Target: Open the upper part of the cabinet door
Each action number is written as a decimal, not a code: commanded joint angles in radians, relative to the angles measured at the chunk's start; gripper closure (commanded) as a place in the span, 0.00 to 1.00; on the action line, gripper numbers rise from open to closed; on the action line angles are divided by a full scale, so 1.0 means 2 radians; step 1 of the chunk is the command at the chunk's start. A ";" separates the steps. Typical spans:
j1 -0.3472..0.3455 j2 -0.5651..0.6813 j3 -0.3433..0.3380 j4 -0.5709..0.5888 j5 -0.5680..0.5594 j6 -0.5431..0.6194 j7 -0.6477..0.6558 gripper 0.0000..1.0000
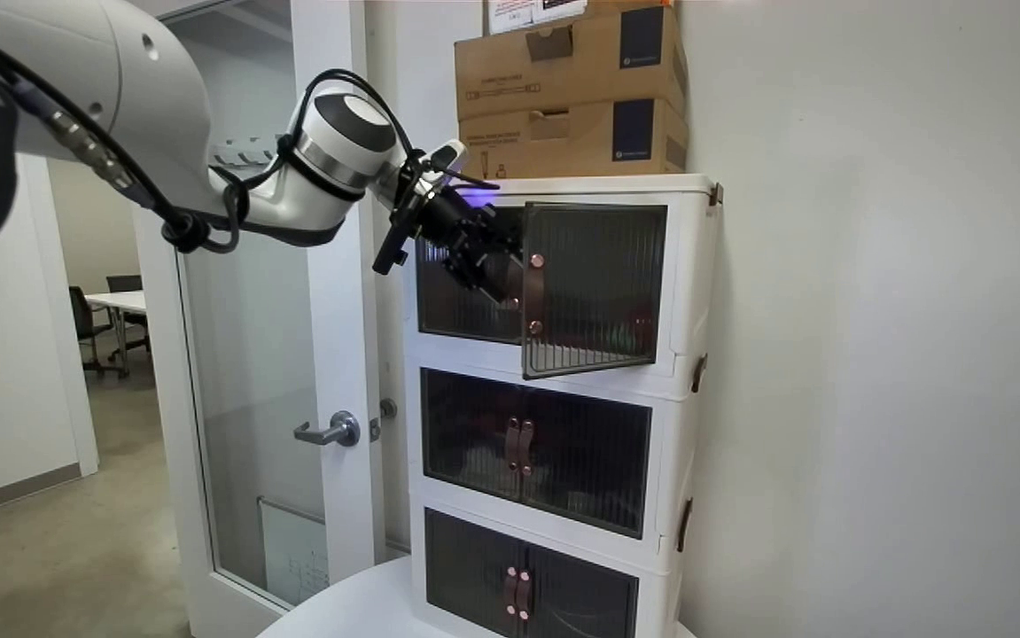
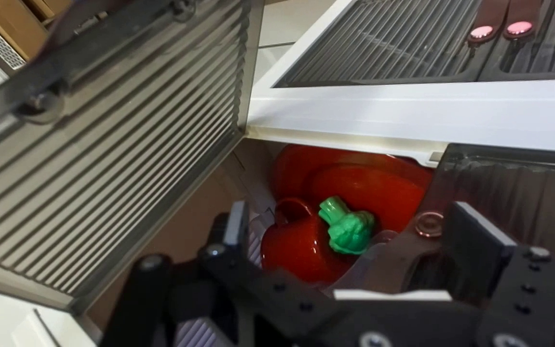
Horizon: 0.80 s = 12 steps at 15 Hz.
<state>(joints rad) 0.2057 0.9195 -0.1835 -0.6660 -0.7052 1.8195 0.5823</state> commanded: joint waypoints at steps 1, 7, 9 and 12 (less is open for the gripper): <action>-0.005 0.014 0.003 0.032 0.002 0.013 -0.014 0.00; -0.014 0.018 -0.020 0.042 -0.022 0.055 0.013 0.00; -0.015 0.020 -0.024 0.040 -0.028 0.072 0.018 0.00; -0.010 0.024 -0.034 0.037 -0.040 0.063 0.039 0.00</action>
<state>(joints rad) 0.1910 0.9312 -0.2133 -0.6340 -0.7470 1.9041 0.6065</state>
